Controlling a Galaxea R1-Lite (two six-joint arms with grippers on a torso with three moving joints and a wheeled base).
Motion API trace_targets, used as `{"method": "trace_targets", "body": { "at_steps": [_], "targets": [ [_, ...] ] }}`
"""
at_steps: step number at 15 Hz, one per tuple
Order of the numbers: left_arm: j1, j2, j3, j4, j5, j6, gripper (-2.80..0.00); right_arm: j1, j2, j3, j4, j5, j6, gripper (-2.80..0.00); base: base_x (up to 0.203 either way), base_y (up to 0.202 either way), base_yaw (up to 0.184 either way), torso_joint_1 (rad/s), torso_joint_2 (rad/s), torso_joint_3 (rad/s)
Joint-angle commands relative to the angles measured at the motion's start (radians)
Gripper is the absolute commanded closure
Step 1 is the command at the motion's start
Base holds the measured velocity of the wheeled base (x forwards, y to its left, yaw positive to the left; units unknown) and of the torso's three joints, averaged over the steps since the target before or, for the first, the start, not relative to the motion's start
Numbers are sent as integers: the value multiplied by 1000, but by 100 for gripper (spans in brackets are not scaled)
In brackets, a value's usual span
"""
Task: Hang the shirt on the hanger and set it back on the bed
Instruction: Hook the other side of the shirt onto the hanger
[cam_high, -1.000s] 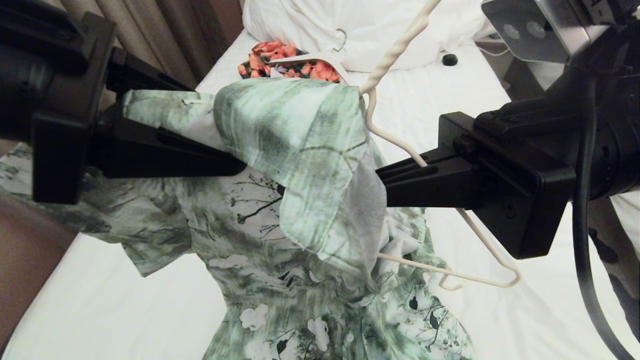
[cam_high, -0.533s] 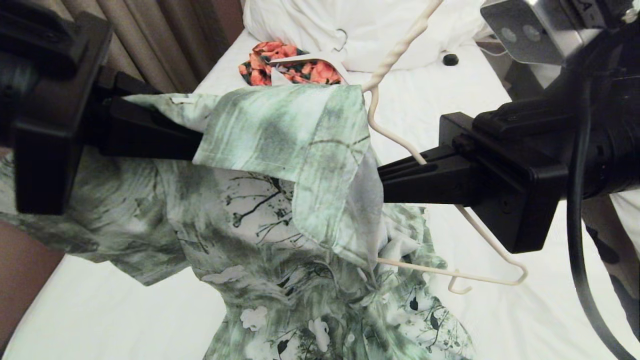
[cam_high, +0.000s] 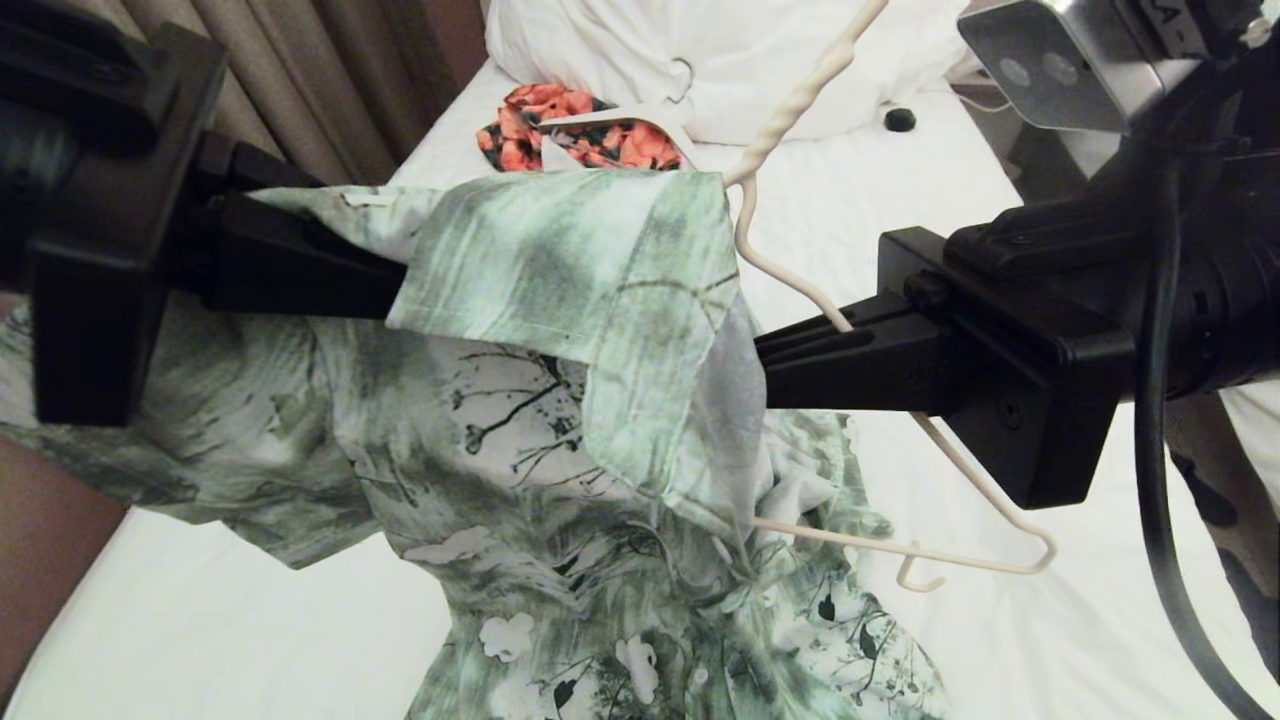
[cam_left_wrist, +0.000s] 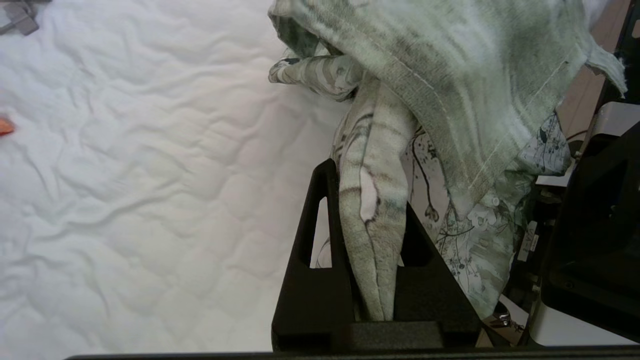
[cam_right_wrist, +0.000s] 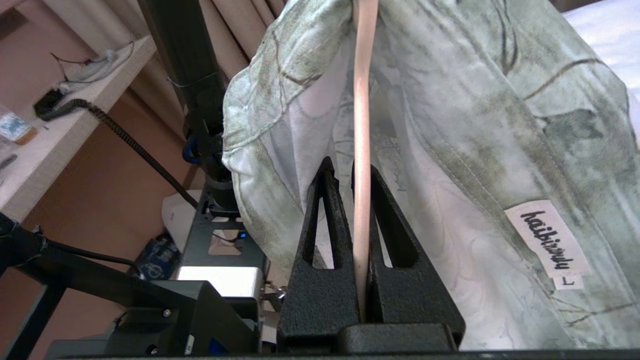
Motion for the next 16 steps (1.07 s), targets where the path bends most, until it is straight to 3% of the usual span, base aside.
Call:
{"method": "trace_targets", "body": {
  "at_steps": [1,2,3,10,13,16],
  "targets": [
    [0,-4,0,3,-2,3,0,0,1,0,0,0,-9,0,0,0,0,0,0,0],
    [1,-4,0,4,-9,3,0,0,1,0,1,-6,-26,-68,0,0,0,0,0,0],
    [1,-6,0,3,-24,1,0,0,1,-2,4,-8,-26,-280,0,0,0,0,0,0],
    [11,-18,1,5,-26,-14,0,-10,-27,10,21,-51,-28,-280,0,0,0,0,0,0],
    [21,-34,3,3,-27,-14,0,-44,-98,13,122,-52,-28,-280,0,0,0,0,0,0],
    [21,-66,28,1,-25,-14,0,-135,-158,17,185,-53,-29,-280,0,0,0,0,0,0]
  ]
}}
